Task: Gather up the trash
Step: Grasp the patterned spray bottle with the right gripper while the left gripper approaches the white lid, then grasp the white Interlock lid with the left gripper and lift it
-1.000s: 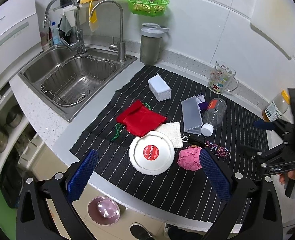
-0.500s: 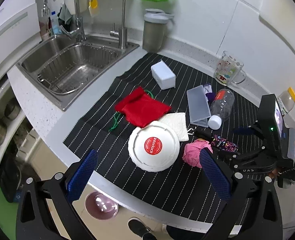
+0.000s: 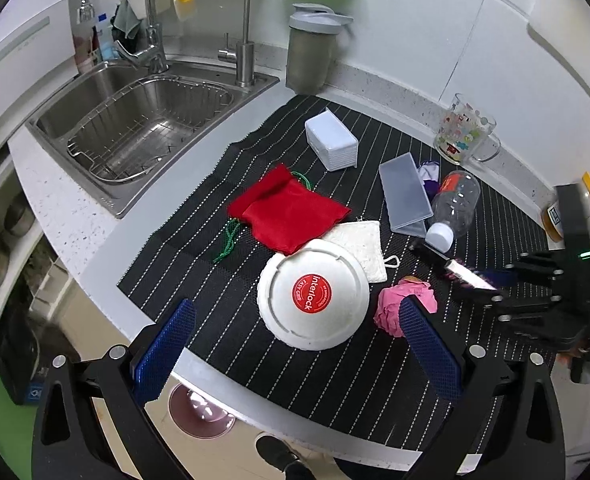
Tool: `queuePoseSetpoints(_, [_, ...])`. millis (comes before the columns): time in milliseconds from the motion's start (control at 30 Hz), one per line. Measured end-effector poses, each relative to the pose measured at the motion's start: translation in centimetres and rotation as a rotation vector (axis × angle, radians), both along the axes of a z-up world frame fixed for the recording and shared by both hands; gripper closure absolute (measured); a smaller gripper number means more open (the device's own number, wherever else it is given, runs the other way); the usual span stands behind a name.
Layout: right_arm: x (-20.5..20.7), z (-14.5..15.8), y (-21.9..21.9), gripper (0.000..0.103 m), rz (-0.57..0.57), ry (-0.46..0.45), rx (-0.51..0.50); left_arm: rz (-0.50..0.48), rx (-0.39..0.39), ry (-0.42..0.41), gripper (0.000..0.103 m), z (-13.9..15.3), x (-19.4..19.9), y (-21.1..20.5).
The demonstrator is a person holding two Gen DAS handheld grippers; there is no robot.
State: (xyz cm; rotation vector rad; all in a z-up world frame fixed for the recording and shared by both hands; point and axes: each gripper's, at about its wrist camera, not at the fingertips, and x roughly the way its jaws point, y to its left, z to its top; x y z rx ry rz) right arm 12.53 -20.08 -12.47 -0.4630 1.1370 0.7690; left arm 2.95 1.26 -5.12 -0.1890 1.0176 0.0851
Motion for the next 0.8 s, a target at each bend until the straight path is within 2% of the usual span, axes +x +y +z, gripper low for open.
queuePoseSetpoints(167, [-0.5, 1.9, -0.8, 0.078, -0.034, -0.003, 0.05, -0.011, 0.002, 0.036, 0.006, -1.5, 1.1, 0.2])
queuePoseSetpoints(300, [-0.9, 2.2, -0.7, 0.078, -0.043, -0.003, 0.078, -0.006, 0.001, 0.078, 0.006, -3.5, 2.0, 1.1])
queuePoseSetpoints(500, [-0.8, 2.0, -1.2, 0.078, -0.059, 0.007, 0.079, 0.009, -0.052, 0.135, 0.009, -6.3, 2.9, 3.1])
queuePoseSetpoints(633, [-0.6, 1.8, -1.1, 0.077, -0.067, 0.009, 0.078, 0.016, -0.084, 0.16, 0.037, -7.4, 3.5, 4.0])
queuePoseSetpoints(733, [-0.4, 1.8, -0.8, 0.077, -0.068, 0.006, 0.078, 0.006, -0.129, 0.156, 0.049, -7.7, 3.8, 4.4])
queuePoseSetpoints(800, [-0.4, 1.8, -0.6, 0.077, -0.065, 0.007, 0.078, -0.007, -0.152, 0.145, 0.065, -7.5, 4.0, 4.5])
